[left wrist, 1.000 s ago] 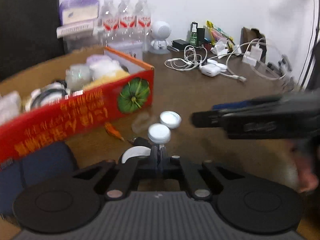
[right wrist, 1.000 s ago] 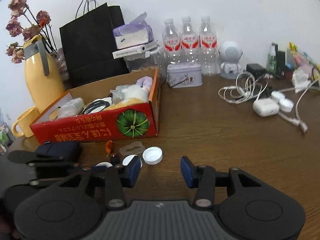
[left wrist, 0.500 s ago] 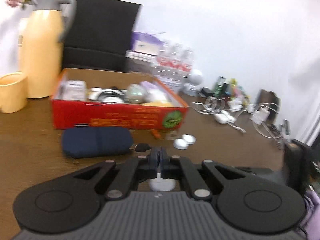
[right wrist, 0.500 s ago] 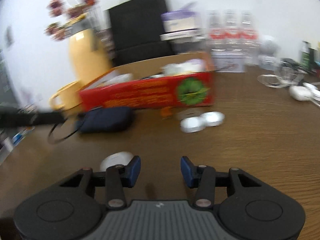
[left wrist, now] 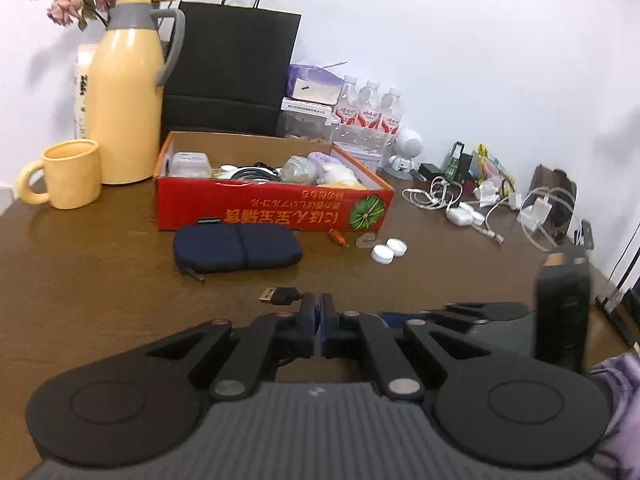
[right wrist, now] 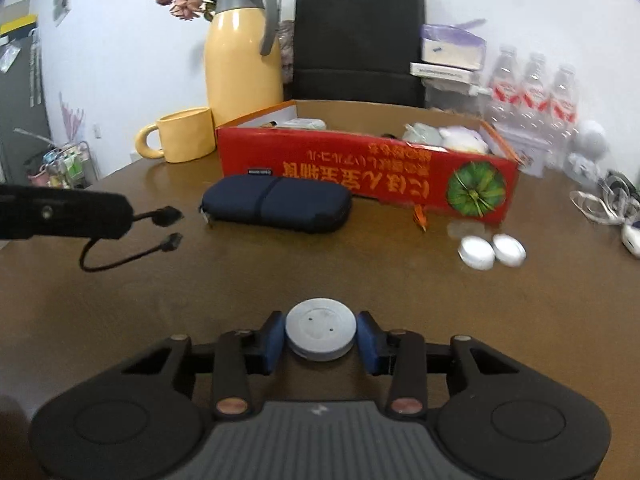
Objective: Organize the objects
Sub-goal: 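Lower the white cap and black plug into the red box, open both grippers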
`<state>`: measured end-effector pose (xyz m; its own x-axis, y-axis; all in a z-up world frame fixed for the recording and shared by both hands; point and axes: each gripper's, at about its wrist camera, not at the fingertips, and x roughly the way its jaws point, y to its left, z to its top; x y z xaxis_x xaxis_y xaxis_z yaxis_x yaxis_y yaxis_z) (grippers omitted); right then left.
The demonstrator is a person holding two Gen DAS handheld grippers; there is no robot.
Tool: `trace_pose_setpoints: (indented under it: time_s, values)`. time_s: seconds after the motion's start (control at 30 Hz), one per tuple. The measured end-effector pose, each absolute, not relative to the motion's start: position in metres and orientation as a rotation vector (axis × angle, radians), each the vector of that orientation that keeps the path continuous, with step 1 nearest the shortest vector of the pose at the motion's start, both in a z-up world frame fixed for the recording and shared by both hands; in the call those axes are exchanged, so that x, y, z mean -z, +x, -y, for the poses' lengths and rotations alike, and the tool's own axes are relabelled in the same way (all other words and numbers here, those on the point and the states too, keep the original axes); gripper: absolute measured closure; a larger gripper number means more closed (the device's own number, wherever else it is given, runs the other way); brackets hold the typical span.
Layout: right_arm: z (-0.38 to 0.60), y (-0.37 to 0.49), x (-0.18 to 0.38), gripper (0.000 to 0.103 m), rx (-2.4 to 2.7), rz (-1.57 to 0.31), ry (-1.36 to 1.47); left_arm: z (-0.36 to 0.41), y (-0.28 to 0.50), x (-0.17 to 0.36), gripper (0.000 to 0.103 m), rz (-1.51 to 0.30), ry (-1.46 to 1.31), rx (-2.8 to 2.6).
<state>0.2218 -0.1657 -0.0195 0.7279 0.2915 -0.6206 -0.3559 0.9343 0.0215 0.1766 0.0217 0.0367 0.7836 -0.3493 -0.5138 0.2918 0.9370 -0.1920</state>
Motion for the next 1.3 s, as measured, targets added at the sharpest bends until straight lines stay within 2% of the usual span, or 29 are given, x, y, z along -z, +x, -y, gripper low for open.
trace_pose_setpoints:
  time_s: [0.23,0.4,0.57,0.7,0.8,0.93,1.0,1.1,1.17,1.2,1.23,1.3]
  values:
    - [0.194,0.142,-0.007,0.065,-0.337,-0.639,0.007,-0.039,0.143,-0.045,0.100,-0.556,-0.132,0.345]
    - [0.206,0.144,-0.027,0.065,-0.344,-0.596,0.016,-0.039,0.169,-0.068,0.100,-0.488,-0.102,0.356]
    - [0.210,0.207,-0.061,0.065,-0.389,-0.533,-0.040,-0.034,0.228,-0.107,0.100,-0.392,0.074,0.354]
    - [0.205,0.296,-0.093,0.065,-0.412,-0.525,-0.037,-0.033,0.317,-0.123,0.100,-0.446,0.099,0.350]
    - [0.196,0.381,-0.099,0.065,-0.428,-0.586,-0.011,-0.031,0.396,-0.109,0.100,-0.557,0.089,0.324]
    - [0.177,0.473,-0.071,0.065,-0.347,-0.708,-0.059,-0.033,0.469,-0.063,0.100,-0.718,0.099,0.254]
    - [0.173,0.499,-0.052,0.065,-0.312,-0.753,-0.041,-0.039,0.486,-0.043,0.099,-0.775,0.083,0.227]
    - [0.176,0.520,-0.031,0.064,-0.273,-0.817,-0.013,-0.048,0.485,-0.038,0.097,-0.754,0.047,0.226]
    - [0.179,0.521,-0.031,0.056,-0.291,-0.803,0.007,-0.053,0.479,-0.045,0.094,-0.724,0.049,0.224]
    - [0.181,0.519,-0.034,0.047,-0.291,-0.788,0.014,-0.055,0.475,-0.051,0.094,-0.709,0.053,0.215]
    - [0.184,0.517,-0.039,0.043,-0.284,-0.767,0.020,-0.058,0.473,-0.058,0.092,-0.695,0.047,0.207]
    - [0.188,0.505,-0.055,0.043,-0.287,-0.720,0.028,-0.061,0.463,-0.074,0.084,-0.669,0.036,0.198]
